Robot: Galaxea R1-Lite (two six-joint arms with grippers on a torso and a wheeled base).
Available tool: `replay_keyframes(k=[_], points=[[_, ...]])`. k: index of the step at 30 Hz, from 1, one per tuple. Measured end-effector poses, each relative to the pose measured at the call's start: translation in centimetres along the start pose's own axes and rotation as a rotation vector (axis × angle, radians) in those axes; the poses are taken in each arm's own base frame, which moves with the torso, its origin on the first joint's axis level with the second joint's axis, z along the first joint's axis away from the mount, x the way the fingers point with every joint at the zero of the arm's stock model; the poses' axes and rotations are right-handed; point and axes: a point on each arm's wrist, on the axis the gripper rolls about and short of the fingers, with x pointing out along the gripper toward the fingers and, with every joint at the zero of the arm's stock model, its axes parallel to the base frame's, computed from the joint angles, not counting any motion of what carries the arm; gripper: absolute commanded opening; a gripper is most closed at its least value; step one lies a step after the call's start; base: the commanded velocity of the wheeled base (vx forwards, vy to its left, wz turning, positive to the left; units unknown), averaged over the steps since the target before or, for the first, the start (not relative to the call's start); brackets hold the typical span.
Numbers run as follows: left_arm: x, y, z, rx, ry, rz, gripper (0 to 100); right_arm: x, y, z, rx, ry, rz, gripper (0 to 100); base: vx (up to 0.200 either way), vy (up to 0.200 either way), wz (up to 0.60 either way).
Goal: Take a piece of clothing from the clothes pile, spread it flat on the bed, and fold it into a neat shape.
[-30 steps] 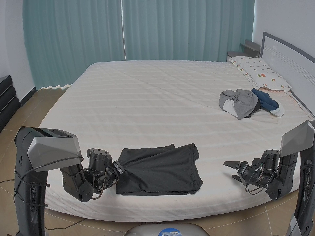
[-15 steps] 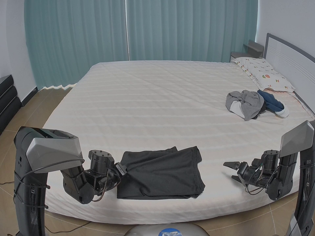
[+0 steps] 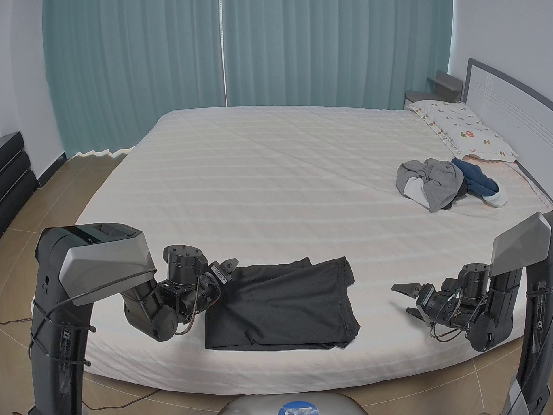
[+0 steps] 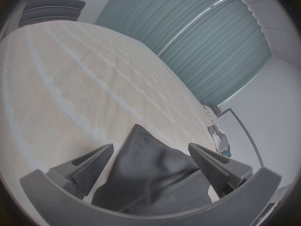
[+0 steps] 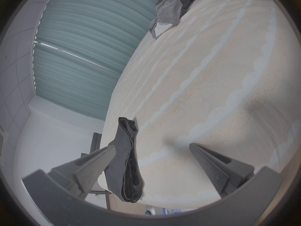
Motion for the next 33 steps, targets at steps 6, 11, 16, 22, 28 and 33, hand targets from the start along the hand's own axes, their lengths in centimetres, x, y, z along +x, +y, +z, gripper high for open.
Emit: replay_keyframes(k=[6,11,16,22,28,33], points=[[0.8,0.2,0.0,-0.003,-0.007,0.0,0,0.1,0.0,0.0,-0.001,0.0,0.0,100,0.0,0.0,0.0],[1.2,0.4,-0.1,-0.003,-0.015,0.002,0,0.1,0.0,0.0,-0.001,0.0,0.0,100,0.0,0.0,0.0],[1.3,0.6,-0.2,-0.002,-0.027,0.014,0,0.0,0.0,0.0,-0.001,0.001,-0.001,100,0.0,0.0,0.0],[1.4,0.7,-0.1,-0.008,-0.087,0.063,0,0.0,0.0,-0.1,0.0,0.002,-0.001,100,0.0,0.0,0.0],[1.4,1.0,0.1,-0.027,-0.113,0.083,0,0.0,0.0,-0.1,0.0,0.004,-0.001,100,0.0,0.0,0.0],[1.3,1.2,0.2,-0.03,-0.117,0.093,0,0.0,0.0,-0.1,0.001,0.005,-0.001,100,0.0,0.0,0.0]])
